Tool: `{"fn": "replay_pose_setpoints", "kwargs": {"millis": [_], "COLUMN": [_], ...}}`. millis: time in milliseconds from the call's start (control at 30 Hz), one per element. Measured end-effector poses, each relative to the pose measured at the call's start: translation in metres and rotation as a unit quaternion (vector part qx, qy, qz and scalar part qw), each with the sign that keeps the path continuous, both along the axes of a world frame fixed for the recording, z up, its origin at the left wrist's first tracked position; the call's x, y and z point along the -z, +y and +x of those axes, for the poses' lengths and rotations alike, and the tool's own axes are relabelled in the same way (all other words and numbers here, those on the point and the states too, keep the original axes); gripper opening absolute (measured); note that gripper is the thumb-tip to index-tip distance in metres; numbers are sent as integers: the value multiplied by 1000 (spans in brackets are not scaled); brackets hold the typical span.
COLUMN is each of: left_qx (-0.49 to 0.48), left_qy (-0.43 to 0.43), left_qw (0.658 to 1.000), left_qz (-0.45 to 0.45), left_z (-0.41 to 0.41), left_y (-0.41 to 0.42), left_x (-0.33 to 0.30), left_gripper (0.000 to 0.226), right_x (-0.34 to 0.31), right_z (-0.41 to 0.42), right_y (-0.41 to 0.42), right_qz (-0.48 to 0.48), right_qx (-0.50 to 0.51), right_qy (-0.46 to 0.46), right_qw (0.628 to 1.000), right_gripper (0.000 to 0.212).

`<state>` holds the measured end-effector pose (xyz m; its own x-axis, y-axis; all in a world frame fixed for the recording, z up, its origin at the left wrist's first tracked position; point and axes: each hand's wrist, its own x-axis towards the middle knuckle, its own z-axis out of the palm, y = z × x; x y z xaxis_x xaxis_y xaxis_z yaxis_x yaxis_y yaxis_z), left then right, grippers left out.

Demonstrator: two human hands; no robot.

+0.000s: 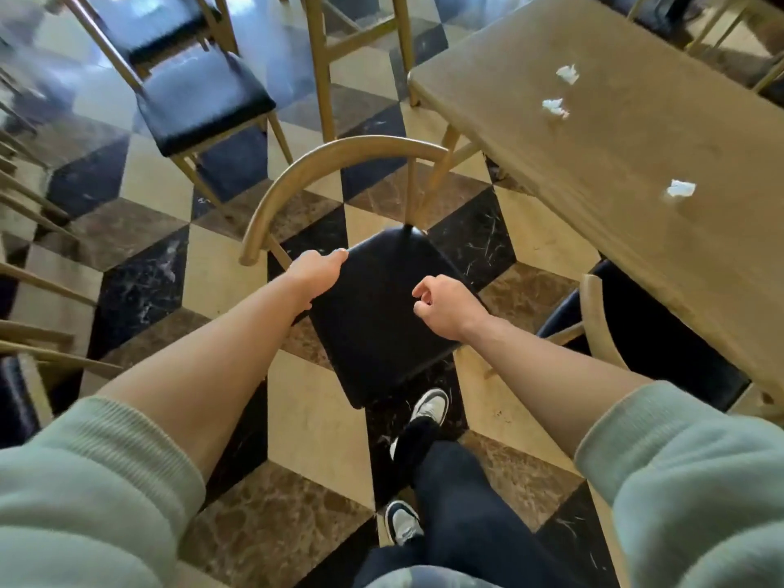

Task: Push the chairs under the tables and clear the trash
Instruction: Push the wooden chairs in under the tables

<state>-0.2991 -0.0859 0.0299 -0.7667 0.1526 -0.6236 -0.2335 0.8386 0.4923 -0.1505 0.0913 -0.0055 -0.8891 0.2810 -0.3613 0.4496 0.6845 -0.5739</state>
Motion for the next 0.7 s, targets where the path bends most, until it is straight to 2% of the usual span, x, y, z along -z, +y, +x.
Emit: {"fn": "replay_pose_setpoints", "kwargs": {"millis": [167, 367, 533, 633, 700], "left_qx": [16, 105, 166, 231, 298], "left_qy": [94, 135, 95, 96, 89], "left_qw": [995, 978, 981, 968, 950], "left_qz": [-29, -121, -33, 9, 41], "left_z": [-99, -212, -290, -319, -337], "left_y": [-10, -3, 60, 94, 119], "left_x": [14, 47, 81, 100, 110], "left_gripper": [25, 61, 57, 44, 36], "right_x": [24, 57, 84, 89, 91], "right_z": [-112, -206, -278, -318, -349], "right_y": [-14, -44, -82, -96, -108], "right_qz": [-66, -134, -239, -278, -343], "right_qx": [-13, -49, -5, 77, 165], "right_qy": [-8, -43, -78, -71, -82], "right_qw": [998, 989, 968, 955, 921], "right_gripper": [28, 41, 55, 81, 101]}}
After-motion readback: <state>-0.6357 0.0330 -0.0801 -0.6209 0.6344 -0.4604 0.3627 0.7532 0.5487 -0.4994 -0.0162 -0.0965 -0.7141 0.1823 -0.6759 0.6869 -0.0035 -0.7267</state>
